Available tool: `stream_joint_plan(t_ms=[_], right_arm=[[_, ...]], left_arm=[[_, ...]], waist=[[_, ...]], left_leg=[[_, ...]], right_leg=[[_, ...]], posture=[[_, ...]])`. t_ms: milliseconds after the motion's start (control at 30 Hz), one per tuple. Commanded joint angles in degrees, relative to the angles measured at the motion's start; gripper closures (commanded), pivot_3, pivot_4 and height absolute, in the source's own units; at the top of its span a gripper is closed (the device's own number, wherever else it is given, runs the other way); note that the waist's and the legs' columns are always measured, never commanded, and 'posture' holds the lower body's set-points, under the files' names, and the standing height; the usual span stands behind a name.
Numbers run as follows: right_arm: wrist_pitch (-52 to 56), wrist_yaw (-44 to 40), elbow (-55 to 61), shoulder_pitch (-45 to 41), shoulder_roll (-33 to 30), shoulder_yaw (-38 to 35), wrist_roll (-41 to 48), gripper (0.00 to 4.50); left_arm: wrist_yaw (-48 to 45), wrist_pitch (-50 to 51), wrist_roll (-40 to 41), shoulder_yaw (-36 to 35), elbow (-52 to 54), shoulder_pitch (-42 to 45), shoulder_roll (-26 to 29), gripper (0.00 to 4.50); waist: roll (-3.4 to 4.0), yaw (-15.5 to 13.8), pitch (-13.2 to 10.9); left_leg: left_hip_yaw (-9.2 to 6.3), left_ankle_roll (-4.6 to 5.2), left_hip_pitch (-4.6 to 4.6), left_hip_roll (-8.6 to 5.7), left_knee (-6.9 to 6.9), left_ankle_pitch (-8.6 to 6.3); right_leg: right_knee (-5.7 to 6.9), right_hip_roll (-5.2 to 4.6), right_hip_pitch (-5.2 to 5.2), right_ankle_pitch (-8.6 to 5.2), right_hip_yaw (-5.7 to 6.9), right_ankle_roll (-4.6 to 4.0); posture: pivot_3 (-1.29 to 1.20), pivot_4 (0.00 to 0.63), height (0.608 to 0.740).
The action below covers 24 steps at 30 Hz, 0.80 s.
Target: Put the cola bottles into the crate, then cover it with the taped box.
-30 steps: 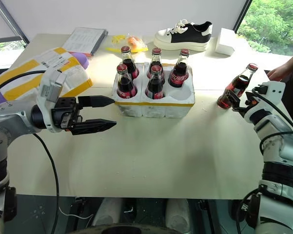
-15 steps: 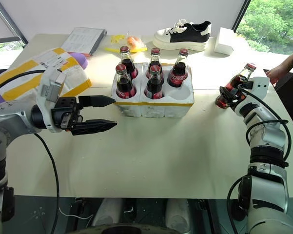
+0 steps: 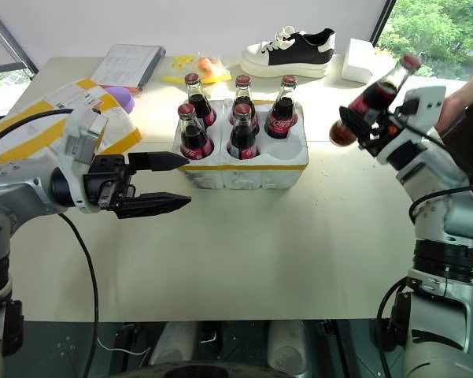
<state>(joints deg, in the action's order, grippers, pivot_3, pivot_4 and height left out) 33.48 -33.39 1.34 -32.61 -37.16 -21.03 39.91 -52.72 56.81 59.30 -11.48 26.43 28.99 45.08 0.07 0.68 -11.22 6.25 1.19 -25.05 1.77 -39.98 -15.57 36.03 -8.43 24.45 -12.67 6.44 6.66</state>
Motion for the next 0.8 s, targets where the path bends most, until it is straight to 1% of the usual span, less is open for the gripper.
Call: stream_joint_plan(t_ms=[33,233,367,600,800], right_arm=[[4.4,-0.6,9.1,-3.0,0.2,-0.1,7.1,1.65],[6.4,0.5,8.6,-4.9,2.5,5.4,5.3,1.65],[4.7,-1.0,5.3,-4.6,2.8,10.2,0.4,1.65],[4.1,-5.5,3.0,-4.2,2.5,14.4,-3.6,1.65],[3.6,-8.1,-2.5,-5.3,2.8,19.1,-9.4,1.65]], left_arm=[[-0.9,-1.8,-0.5,0.4,-0.3,0.5,0.7,0.0],[-1.3,-2.8,-0.6,0.4,-0.5,0.3,1.1,0.0],[-1.5,-3.3,-0.6,-0.3,-0.4,-0.3,1.8,0.0],[-0.9,-3.9,-0.4,-1.0,0.1,-1.5,2.4,0.0],[-0.6,-4.7,-0.6,-0.8,0.2,-1.9,2.3,0.0]], waist=[[-0.01,0.0,0.0],[-0.09,-0.3,0.0],[-0.09,-0.2,0.0],[-0.08,-0.1,0.0],[-0.08,0.0,0.0]], left_leg=[[0.0,0.0,0.0,0.0,-0.01,0.0],[0.0,0.05,-0.02,-0.04,-0.04,-0.03],[0.0,0.05,-0.1,-0.04,-0.04,-0.03],[0.01,0.04,-0.15,-0.04,-0.04,-0.03],[0.02,0.04,-0.15,-0.03,-0.04,-0.03]], right_leg=[[-0.01,0.0,-0.01,0.0,0.0,0.0],[-0.01,-0.05,-0.03,0.01,0.01,0.0],[-0.01,-0.04,0.04,0.01,0.02,0.0],[-0.01,-0.02,0.1,0.01,0.02,0.0],[-0.01,-0.02,0.1,0.01,0.02,0.0]], posture=[[0.0,0.15,0.74],[0.0,0.15,0.74],[0.0,0.15,0.74],[0.0,0.15,0.74],[0.0,0.15,0.74]])
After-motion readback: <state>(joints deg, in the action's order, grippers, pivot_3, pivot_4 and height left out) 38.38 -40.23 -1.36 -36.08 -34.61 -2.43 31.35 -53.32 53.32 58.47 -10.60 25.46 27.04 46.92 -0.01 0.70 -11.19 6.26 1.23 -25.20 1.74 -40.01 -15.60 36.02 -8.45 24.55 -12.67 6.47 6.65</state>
